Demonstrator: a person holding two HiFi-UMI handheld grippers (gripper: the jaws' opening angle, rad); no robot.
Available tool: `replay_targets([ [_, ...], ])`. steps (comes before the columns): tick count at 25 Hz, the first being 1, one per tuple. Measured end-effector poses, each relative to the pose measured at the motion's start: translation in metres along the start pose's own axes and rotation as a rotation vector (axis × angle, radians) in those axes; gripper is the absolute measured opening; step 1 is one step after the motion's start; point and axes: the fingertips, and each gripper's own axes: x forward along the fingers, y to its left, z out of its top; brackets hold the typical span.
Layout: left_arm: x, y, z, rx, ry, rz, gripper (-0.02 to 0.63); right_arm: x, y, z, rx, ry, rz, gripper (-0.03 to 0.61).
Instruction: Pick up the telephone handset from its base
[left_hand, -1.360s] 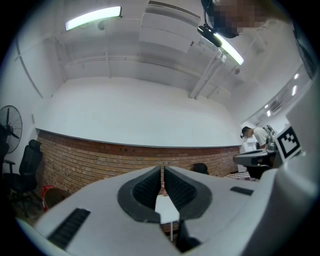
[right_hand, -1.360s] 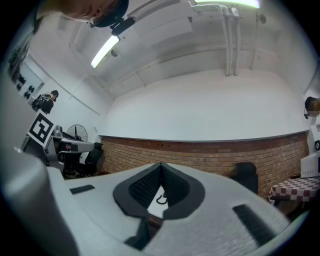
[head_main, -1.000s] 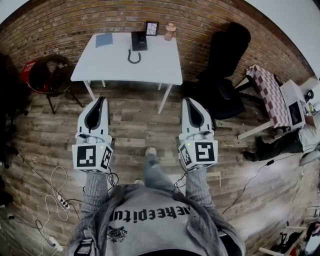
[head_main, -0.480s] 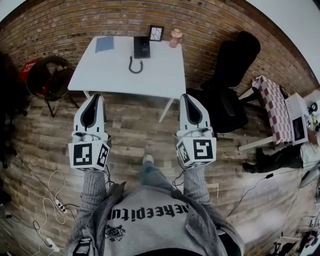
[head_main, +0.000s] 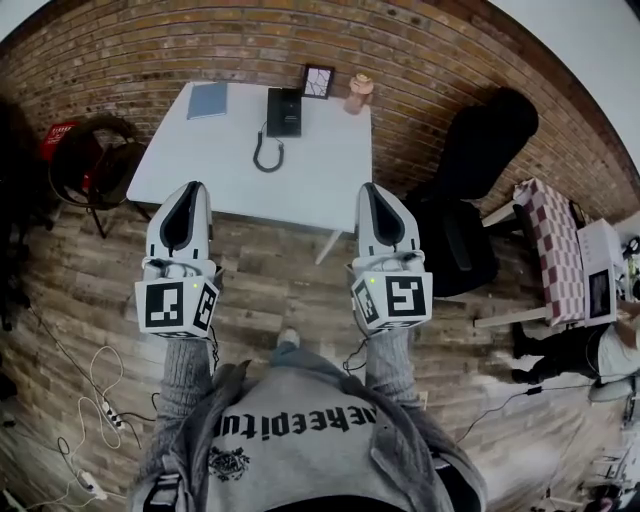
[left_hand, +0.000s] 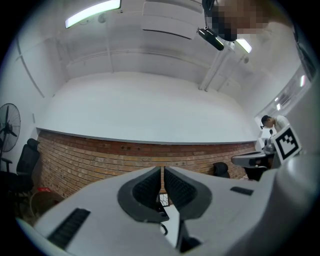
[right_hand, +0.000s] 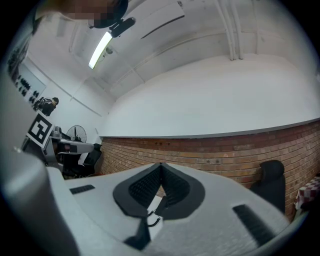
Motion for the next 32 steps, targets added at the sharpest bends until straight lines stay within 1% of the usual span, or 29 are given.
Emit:
replay_targets([
  [6, 0.048, -0.003, -0.013, 0.023, -0.038, 0.011, 0.02, 0.039, -0.03, -0.015, 0.008, -0.004, 0.027, 0.003],
  [14, 0.079, -0.008, -0.027, 0.029, -0.027, 0.029, 0.02, 0.069, -0.053, -0.033, 0.024, -0.004, 0.052, 0.003],
  [18, 0.089, 0.0, -0.034, 0.023, 0.013, 0.055, 0.02, 0.085, -0.054, -0.042, 0.031, 0.0, 0.063, 0.003],
  [22, 0.106, 0.012, -0.047, 0.026, -0.001, 0.048, 0.02, 0.104, -0.055, -0.052, 0.031, 0.01, 0.062, 0.003],
  [27, 0.142, 0.026, -0.057, 0.01, 0.028, 0.042, 0.02, 0.137, -0.064, -0.064, 0.026, 0.02, 0.042, 0.003],
  [32, 0.185, 0.047, -0.073, 0.011, 0.018, 0.018, 0.02, 0.179, -0.074, -0.077, 0.026, 0.028, 0.021, 0.003],
])
